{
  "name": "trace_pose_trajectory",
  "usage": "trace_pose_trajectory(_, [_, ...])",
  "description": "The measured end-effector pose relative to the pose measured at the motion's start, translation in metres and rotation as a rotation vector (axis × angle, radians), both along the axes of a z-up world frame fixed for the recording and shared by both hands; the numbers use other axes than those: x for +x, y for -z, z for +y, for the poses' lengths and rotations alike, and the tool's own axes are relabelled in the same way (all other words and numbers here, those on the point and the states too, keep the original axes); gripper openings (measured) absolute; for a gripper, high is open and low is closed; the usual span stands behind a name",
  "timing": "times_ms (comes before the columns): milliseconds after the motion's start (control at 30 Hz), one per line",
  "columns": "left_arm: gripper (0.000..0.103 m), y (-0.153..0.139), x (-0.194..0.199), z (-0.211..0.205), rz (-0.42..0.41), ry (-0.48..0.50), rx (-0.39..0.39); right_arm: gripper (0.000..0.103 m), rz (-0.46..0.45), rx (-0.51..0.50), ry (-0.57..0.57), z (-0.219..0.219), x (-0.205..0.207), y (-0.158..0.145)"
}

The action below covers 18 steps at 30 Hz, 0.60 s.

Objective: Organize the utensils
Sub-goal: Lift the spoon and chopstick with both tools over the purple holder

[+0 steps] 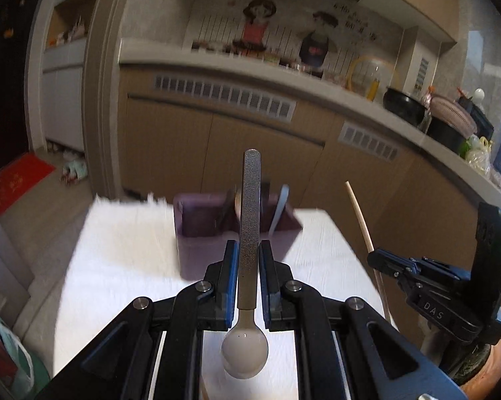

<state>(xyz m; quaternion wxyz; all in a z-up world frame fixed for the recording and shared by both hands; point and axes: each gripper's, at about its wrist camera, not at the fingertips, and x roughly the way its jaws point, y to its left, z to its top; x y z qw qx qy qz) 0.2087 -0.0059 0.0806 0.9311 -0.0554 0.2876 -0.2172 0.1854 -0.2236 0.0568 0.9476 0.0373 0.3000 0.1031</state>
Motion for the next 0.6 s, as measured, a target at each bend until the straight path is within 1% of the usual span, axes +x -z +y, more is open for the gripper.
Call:
trace_pose_trajectory(67, [0.010,-0.025,0.006,0.000,-0.076,-0.012,-0.010,0.007,-0.084,-0.009,0.004,0.001,0.007,-0.025])
trace_pose_trajectory(167, [0.010,-0.055,0.018,0.001,-0.161,-0.036,-0.018,0.007,-0.211,-0.010,-0.002,0.004,0.019,-0.065])
trace_pose_trajectory(233, [0.010,-0.068,0.026,0.003,-0.202,-0.054,-0.027,0.007,-0.294,-0.004,-0.007,0.006,0.028,-0.089])
trace_pose_trajectory(333, [0.010,-0.085,0.044,0.005,-0.256,-0.082,-0.052,0.007,-0.390,0.008,-0.023,0.010,0.041,-0.114])
trace_pose_trajectory(400, [0.010,-0.090,0.056,0.006,-0.276,-0.096,-0.067,0.007,-0.447,0.015,-0.030,0.015,0.053,-0.126])
trace_pose_trajectory(467, [0.010,-0.088,0.070,0.005,-0.281,-0.104,-0.078,0.007,-0.487,0.023,-0.027,0.020,0.068,-0.130])
trace_pose_trajectory(533, [0.010,-0.082,0.082,0.003,-0.274,-0.101,-0.081,0.007,-0.505,0.040,-0.022,0.024,0.085,-0.127])
trace_pose_trajectory(600, [0.010,-0.069,0.096,0.000,-0.258,-0.096,-0.086,0.007,-0.504,0.052,-0.018,0.025,0.100,-0.120])
